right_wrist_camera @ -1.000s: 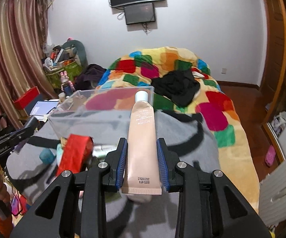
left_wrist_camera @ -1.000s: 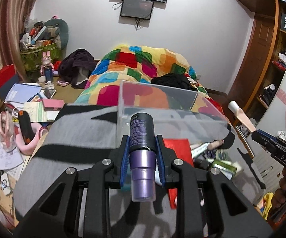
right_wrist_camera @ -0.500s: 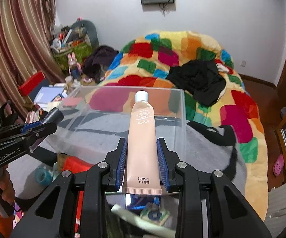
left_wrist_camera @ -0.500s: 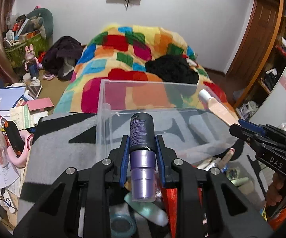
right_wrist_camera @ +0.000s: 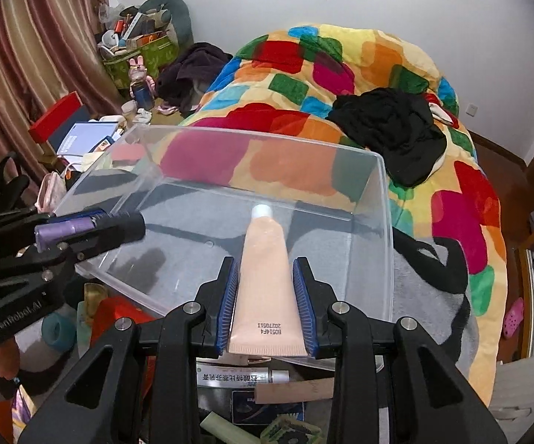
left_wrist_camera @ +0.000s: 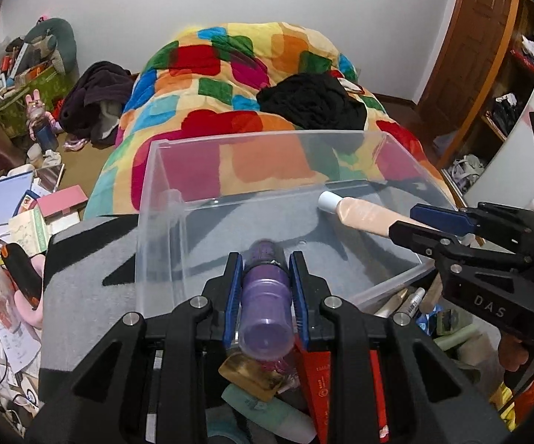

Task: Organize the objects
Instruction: 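Carry the purple can and beige tube into the clear box and release both, then grasp the teal tape roll with the left tool while the right tool grasps the green bottle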

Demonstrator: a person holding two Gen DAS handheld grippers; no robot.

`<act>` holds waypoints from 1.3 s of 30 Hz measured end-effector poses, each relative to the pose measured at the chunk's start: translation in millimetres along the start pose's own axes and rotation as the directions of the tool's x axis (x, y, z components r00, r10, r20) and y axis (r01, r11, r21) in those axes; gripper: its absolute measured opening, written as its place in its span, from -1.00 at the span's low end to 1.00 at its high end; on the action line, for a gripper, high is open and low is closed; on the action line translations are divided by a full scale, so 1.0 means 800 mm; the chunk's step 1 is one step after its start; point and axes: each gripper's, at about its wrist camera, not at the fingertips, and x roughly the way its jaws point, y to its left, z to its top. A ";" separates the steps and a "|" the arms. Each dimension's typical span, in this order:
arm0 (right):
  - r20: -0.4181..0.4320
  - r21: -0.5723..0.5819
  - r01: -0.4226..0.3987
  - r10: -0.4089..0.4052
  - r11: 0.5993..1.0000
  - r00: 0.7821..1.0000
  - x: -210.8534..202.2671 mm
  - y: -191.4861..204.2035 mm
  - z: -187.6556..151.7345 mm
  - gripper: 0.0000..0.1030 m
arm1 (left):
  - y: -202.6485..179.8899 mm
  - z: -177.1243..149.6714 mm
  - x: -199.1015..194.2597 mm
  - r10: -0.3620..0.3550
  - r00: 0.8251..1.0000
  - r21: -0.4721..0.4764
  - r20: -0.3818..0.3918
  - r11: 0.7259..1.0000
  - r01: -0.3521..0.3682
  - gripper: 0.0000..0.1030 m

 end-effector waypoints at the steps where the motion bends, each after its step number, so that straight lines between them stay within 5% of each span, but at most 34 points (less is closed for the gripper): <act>1: 0.005 -0.005 0.006 -0.006 1.000 1.000 -0.001 0.001 0.000 -0.45 | -0.001 0.000 -0.002 -0.005 1.000 0.002 0.002 1.000 0.005 -0.51; 7: 0.038 -0.016 0.025 -0.024 1.000 0.999 -0.020 0.002 -0.006 -0.19 | -0.001 -0.005 -0.018 -0.023 0.999 0.005 0.025 1.000 0.023 -0.45; 13: 0.080 -0.015 0.020 -0.019 1.000 0.997 -0.048 0.002 -0.019 0.08 | -0.003 -0.016 -0.046 -0.022 0.997 0.011 0.080 1.000 0.021 -0.15; 24: 0.171 -0.022 -0.008 0.012 1.000 0.985 -0.105 0.011 -0.068 0.27 | 0.000 -0.060 -0.102 0.020 0.981 0.014 0.191 1.000 -0.023 0.42; 39: 0.077 -0.062 -0.082 0.087 0.995 0.993 -0.084 0.037 -0.137 0.28 | 0.030 -0.141 -0.073 0.056 0.996 -0.049 0.076 0.997 -0.052 0.45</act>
